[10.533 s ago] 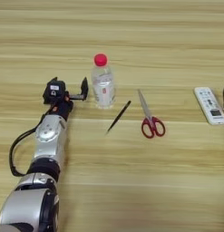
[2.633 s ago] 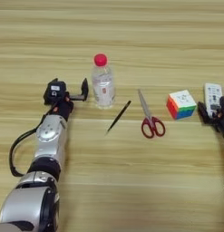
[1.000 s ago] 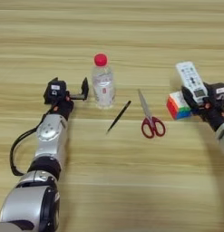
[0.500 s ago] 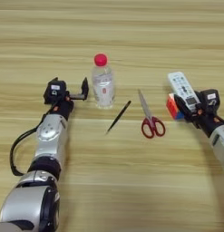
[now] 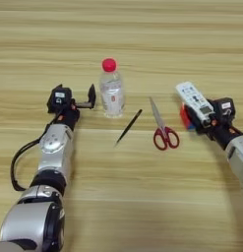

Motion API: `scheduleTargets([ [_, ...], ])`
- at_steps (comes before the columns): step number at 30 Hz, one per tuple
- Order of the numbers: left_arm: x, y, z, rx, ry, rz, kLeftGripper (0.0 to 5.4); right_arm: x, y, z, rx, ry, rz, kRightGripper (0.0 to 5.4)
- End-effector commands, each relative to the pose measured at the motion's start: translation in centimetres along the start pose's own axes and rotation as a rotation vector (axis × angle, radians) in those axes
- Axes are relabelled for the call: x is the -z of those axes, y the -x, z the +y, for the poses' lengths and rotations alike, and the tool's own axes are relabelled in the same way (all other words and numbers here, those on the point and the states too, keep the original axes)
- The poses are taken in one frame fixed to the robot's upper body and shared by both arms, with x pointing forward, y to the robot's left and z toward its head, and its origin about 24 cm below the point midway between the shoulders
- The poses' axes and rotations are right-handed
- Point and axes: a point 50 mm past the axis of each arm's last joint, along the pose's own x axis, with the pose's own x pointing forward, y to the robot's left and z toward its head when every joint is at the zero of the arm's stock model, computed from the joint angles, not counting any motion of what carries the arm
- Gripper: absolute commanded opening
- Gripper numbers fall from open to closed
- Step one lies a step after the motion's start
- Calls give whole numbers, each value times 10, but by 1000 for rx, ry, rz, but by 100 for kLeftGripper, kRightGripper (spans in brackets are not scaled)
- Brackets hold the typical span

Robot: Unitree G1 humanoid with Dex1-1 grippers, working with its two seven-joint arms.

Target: Move the objects on the table

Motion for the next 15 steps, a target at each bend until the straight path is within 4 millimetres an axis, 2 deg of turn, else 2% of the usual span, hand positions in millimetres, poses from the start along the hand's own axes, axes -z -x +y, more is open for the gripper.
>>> scheduleTargets([
  [1, -2, -3, -3, 15, -16, -3, 540, 1, -1, 0, -4, 2, 12, 438],
  [9, -2, -3, -3, 15, -17, -3, 540, 1, -2, -1, -2, 4, 14, 539],
  [15, -2, -3, -3, 15, -17, -3, 540, 1, -2, -1, 0, 5, 14, 539],
])
